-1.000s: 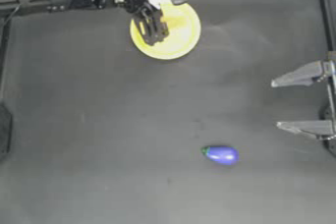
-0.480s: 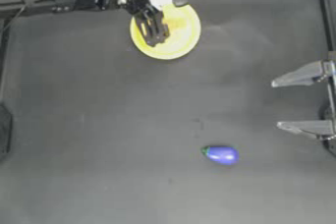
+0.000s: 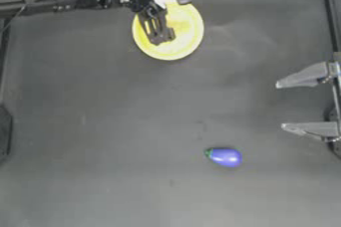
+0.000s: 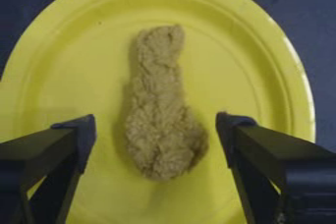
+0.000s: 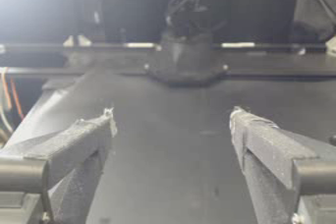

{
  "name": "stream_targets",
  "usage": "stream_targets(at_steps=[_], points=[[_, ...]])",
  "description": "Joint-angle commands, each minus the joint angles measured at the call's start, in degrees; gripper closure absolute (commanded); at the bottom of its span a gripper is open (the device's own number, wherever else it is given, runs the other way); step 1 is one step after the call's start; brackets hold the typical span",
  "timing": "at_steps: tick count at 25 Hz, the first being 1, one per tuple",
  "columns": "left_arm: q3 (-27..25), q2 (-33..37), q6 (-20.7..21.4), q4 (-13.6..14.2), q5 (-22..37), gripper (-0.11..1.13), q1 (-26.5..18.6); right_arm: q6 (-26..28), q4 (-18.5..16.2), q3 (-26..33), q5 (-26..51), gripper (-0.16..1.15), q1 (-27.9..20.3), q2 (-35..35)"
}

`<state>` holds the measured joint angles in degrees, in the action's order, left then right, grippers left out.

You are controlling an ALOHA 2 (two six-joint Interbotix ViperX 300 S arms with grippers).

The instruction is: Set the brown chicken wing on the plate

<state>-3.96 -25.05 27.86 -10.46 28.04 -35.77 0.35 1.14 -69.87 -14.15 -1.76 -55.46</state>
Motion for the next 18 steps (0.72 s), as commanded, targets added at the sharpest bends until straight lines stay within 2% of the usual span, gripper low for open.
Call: stream_targets(at_steps=[1, 10, 18], points=[[1.32, 5.62, 0.35, 0.26, 0.0, 0.0, 0.0, -0.09, 0.18, 0.53, -0.44, -0.01, 0.0, 0.18], [-1.58, 14.94, 0.18, 0.26, 0.18, 0.01, 2.55, -0.09, 0.18, 0.35, -0.53, -0.01, 0.0, 0.18], [-7.38, 24.79, -0.18, 0.26, -0.53, 0.02, 9.58, -0.09, 0.09, 0.35, -0.53, -0.01, 0.0, 0.18]])
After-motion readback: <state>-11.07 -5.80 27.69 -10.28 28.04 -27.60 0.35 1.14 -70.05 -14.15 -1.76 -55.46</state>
